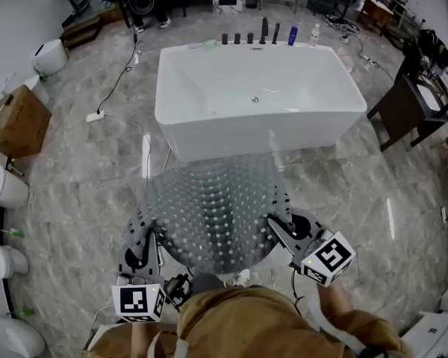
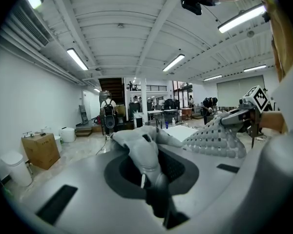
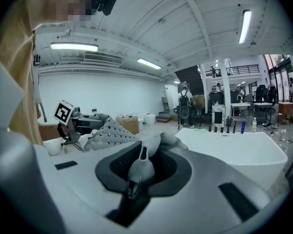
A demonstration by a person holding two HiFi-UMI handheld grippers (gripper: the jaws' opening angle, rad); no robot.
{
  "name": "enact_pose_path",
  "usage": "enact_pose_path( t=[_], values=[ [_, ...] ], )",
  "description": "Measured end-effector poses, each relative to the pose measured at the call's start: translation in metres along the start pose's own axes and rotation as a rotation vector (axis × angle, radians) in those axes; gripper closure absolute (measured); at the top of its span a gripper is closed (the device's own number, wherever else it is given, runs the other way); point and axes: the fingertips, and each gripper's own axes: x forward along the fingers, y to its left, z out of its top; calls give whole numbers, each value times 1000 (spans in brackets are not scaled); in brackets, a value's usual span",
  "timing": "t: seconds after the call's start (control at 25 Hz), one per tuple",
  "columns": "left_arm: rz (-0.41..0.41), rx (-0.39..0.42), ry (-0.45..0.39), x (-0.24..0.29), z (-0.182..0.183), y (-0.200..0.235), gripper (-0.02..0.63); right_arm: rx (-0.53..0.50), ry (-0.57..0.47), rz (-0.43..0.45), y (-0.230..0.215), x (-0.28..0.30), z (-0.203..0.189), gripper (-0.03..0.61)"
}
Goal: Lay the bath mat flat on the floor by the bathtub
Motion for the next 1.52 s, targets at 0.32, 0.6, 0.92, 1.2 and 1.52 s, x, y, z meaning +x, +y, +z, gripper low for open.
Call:
enact_pose_path(
  t=[0.32,0.6,0.92,1.2,1.52],
  values=[
    [-70,28,-16,71,14,52,571,-5,30,-83,-27,63,25,526],
    [-121,14,-43,114,21,91,571,-24,36,-140,-38,104,47,526],
    [-192,-33,-50,154,13,118,571,-12,68,-198,-45,136,56,526],
    [-211,-65,-42,174,6,116,571,-13,113,-197,-56,148,53,526],
    [-116,-45,-33,200,12,106,571,-10,107,-113,-101,159,47,526]
  ],
)
